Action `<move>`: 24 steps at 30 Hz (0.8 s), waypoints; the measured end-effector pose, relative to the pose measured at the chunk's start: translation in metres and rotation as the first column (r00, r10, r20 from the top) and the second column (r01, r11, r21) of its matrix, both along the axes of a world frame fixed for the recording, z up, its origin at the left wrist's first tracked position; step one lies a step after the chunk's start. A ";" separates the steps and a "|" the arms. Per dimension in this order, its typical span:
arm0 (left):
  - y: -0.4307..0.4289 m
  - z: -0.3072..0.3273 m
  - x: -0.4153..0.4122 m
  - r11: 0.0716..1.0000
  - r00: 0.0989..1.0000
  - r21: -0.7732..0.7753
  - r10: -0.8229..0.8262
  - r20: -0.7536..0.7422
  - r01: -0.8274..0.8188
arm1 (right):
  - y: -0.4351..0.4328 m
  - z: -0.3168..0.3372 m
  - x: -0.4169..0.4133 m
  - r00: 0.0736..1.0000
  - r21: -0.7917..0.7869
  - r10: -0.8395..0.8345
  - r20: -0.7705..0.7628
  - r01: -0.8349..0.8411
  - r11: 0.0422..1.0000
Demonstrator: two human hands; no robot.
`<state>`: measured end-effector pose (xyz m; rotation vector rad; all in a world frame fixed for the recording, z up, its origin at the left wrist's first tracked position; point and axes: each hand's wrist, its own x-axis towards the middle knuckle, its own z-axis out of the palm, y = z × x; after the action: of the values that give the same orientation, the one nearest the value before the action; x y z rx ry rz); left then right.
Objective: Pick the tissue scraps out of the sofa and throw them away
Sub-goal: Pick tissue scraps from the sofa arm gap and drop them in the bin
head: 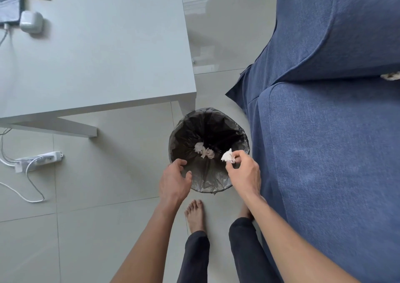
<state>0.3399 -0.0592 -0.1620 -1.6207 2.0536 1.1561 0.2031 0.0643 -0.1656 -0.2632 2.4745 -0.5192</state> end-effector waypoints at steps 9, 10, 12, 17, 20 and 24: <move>0.020 0.006 -0.006 0.999 0.999 0.028 -0.025 0.040 0.024 | 0.015 -0.003 0.000 0.994 -0.006 0.057 0.098 -0.057 0.998; 0.023 0.006 -0.009 0.999 0.999 0.032 -0.026 0.034 0.025 | 0.018 -0.002 -0.002 0.993 -0.018 0.057 0.105 -0.056 0.998; 0.029 0.007 -0.017 0.999 0.999 0.024 -0.035 0.026 0.034 | 0.024 0.001 -0.009 0.993 -0.041 0.057 0.100 -0.053 0.998; 0.038 0.021 -0.049 0.997 0.997 -0.033 -0.065 0.033 0.066 | 0.035 0.024 -0.048 0.998 -0.132 0.061 -0.021 -0.063 0.989; 0.044 0.046 -0.078 0.991 0.993 -0.064 -0.116 0.020 0.117 | 0.047 0.050 -0.087 0.997 -0.166 0.027 -0.074 -0.039 0.985; 0.055 0.086 -0.135 0.978 0.984 -0.124 -0.175 -0.034 0.170 | 0.072 0.082 -0.151 0.987 -0.218 -0.086 -0.138 0.055 0.974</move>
<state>0.2049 -0.0039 -0.0757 -1.4445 2.2812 1.0354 0.0522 0.1365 -0.0836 -0.3091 2.5784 -0.8263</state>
